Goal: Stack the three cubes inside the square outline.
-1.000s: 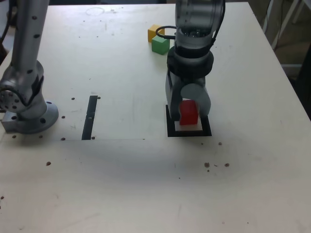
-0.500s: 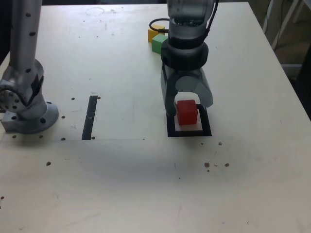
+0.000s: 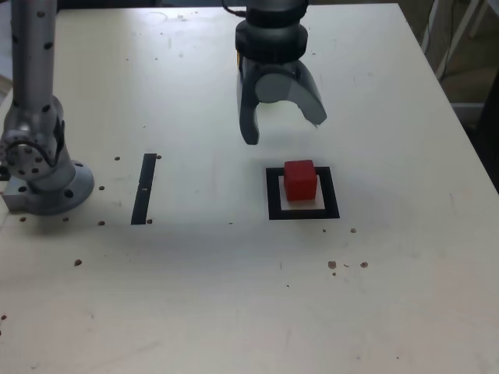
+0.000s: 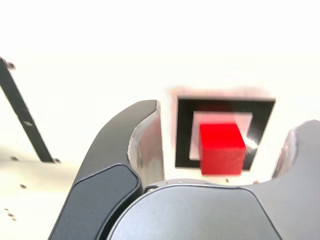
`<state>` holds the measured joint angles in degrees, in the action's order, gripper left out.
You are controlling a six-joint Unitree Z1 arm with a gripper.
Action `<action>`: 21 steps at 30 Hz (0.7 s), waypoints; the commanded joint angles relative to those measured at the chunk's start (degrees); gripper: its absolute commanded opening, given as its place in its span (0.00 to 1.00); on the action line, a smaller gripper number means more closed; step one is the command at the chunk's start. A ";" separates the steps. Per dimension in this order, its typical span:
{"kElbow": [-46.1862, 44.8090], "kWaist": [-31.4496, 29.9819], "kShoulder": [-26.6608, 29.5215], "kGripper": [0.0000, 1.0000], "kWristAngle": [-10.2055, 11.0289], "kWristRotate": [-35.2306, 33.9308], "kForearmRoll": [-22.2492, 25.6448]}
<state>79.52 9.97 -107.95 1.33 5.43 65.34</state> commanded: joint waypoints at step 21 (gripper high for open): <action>6.21 22.41 2.14 0.99 7.24 22.41 0.97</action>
<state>85.21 31.83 -105.44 8.13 27.58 66.50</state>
